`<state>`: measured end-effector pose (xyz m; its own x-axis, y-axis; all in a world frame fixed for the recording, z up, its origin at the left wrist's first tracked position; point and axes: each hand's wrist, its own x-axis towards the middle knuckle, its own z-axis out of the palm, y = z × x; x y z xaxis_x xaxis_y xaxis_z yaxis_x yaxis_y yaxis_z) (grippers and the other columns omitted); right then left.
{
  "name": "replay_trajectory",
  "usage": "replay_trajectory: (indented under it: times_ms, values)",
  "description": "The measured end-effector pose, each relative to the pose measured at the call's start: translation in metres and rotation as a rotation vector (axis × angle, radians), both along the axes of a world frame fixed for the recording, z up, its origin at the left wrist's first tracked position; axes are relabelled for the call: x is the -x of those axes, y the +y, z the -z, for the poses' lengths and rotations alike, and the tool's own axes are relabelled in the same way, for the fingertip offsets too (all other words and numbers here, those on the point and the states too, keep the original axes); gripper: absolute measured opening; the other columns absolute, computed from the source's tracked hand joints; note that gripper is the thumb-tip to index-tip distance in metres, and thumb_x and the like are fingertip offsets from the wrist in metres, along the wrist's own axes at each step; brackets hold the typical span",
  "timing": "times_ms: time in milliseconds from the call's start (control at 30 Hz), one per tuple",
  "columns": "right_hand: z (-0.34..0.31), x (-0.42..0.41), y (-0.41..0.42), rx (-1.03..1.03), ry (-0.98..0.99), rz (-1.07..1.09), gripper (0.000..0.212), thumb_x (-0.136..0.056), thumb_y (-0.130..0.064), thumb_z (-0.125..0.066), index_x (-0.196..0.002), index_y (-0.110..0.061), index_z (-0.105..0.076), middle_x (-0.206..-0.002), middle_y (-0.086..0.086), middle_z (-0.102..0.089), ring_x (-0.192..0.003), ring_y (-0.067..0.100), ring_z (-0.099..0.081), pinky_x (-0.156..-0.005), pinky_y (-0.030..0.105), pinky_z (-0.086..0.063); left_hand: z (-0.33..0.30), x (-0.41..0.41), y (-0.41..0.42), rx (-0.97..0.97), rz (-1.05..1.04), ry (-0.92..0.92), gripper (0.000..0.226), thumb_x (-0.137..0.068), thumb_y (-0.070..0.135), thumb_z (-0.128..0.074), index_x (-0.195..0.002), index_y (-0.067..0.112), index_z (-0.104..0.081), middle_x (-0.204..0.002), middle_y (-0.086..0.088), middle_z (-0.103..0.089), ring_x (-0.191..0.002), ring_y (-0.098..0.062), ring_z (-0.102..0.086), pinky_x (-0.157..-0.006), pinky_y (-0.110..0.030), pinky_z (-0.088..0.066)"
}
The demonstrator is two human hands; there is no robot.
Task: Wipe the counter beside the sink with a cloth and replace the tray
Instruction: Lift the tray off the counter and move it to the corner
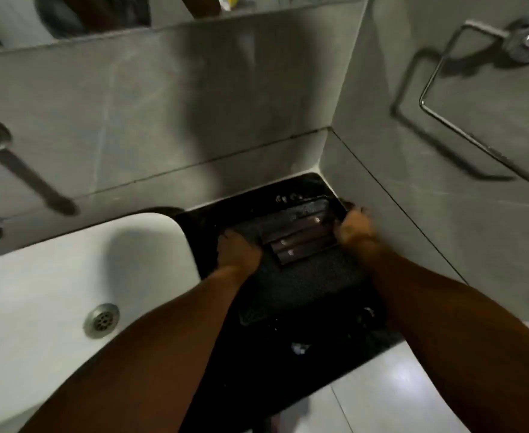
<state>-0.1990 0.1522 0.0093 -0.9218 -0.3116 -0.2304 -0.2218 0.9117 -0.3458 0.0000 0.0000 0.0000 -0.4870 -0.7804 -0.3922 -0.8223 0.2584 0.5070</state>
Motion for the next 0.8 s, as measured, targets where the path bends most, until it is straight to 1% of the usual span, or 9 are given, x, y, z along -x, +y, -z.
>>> replay_trajectory:
  times_ms: [33, 133, 267, 400, 467, 533, 600, 667, 800]
  values:
    - [0.002, 0.005, 0.006, -0.059, -0.014, -0.012, 0.052, -0.093, -0.020, -0.056, -0.137, 0.004, -0.042, -0.138, 0.026, -0.048, -0.128, 0.042, -0.047, -0.108, 0.045, -0.039, 0.003, 0.000, -0.004, -0.005, -0.013, -0.106, 0.081, -0.090, 0.033, -0.059, -0.147, -0.010, -0.020, -0.149, -0.026, -0.033, -0.137, -0.040, -0.035, -0.114, -0.041, -0.031]
    - [0.014, 0.019, 0.029, -0.080, -0.027, -0.081, 0.036, -0.091, -0.010, -0.054, -0.123, 0.006, -0.056, -0.124, 0.028, -0.061, -0.115, 0.042, -0.060, -0.099, 0.045, -0.049, 0.024, 0.002, -0.011, -0.040, 0.008, -0.361, 0.075, -0.095, 0.034, -0.052, -0.147, -0.009, -0.020, -0.151, -0.023, -0.029, -0.139, -0.040, -0.030, -0.114, -0.044, -0.028]
    - [0.024, 0.021, 0.041, -0.127, -0.068, -0.130, 0.026, -0.091, -0.005, -0.053, -0.108, 0.010, -0.065, -0.115, 0.030, -0.066, -0.109, 0.043, -0.065, -0.093, 0.045, -0.053, 0.046, 0.000, -0.012, 0.002, 0.126, -0.528, 0.064, -0.098, 0.031, -0.046, -0.146, -0.007, -0.029, -0.149, -0.021, -0.033, -0.137, -0.039, -0.033, -0.114, -0.045, -0.030]
    - [0.025, 0.026, 0.033, -0.184, -0.068, -0.193, 0.023, -0.092, -0.004, -0.054, -0.105, 0.009, -0.068, -0.111, 0.029, -0.069, -0.104, 0.042, -0.067, -0.088, 0.043, -0.054, 0.061, -0.003, -0.020, 0.032, 0.266, -0.618, 0.052, -0.101, 0.022, -0.036, -0.144, -0.006, -0.035, -0.150, -0.022, -0.035, -0.137, -0.036, -0.038, -0.114, -0.040, -0.033]
    - [0.026, 0.028, 0.031, -0.189, -0.083, -0.185, 0.023, -0.092, -0.003, -0.054, -0.105, 0.009, -0.067, -0.111, 0.028, -0.069, -0.104, 0.042, -0.067, -0.086, 0.043, -0.055, 0.062, -0.006, -0.018, 0.085, 0.313, -0.624, 0.050, -0.101, 0.021, -0.036, -0.143, -0.005, -0.038, -0.149, -0.021, -0.038, -0.136, -0.034, -0.041, -0.112, -0.038, -0.035]
    - [0.025, 0.031, 0.032, -0.164, -0.103, -0.158, 0.022, -0.092, -0.004, -0.055, -0.106, 0.009, -0.067, -0.112, 0.028, -0.068, -0.105, 0.042, -0.067, -0.086, 0.042, -0.055, 0.057, -0.005, -0.018, 0.113, 0.303, -0.613, 0.051, -0.101, 0.022, -0.035, -0.145, -0.004, -0.035, -0.150, -0.021, -0.037, -0.137, -0.034, -0.040, -0.112, -0.037, -0.035]
    - [0.021, 0.031, 0.033, -0.138, -0.075, -0.158, 0.021, -0.091, -0.004, -0.056, -0.103, 0.009, -0.067, -0.109, 0.029, -0.068, -0.102, 0.043, -0.067, -0.084, 0.042, -0.055, 0.046, -0.002, -0.021, 0.117, 0.274, -0.570, 0.048, -0.101, 0.021, -0.034, -0.142, -0.003, -0.039, -0.147, -0.021, -0.042, -0.135, -0.033, -0.043, -0.110, -0.035, -0.037]
    - [0.014, 0.032, 0.034, -0.082, -0.028, -0.159, 0.019, -0.091, -0.004, -0.055, -0.100, 0.010, -0.065, -0.106, 0.030, -0.068, -0.099, 0.044, -0.067, -0.082, 0.044, -0.055, 0.034, 0.003, -0.025, 0.101, 0.195, -0.463, 0.042, -0.099, 0.018, -0.037, -0.135, -0.002, -0.050, -0.139, -0.020, -0.051, -0.129, -0.033, -0.050, -0.105, -0.034, -0.041]
    - [-0.012, 0.034, 0.027, -0.110, -0.018, -0.116, 0.025, -0.094, -0.010, -0.051, -0.111, 0.006, -0.060, -0.116, 0.029, -0.064, -0.108, 0.043, -0.064, -0.090, 0.047, -0.053, -0.004, 0.010, -0.038, 0.055, -0.013, -0.254, 0.041, -0.090, 0.014, -0.055, -0.125, -0.006, -0.059, -0.130, -0.023, -0.059, -0.122, -0.039, -0.057, -0.098, -0.040, -0.049]
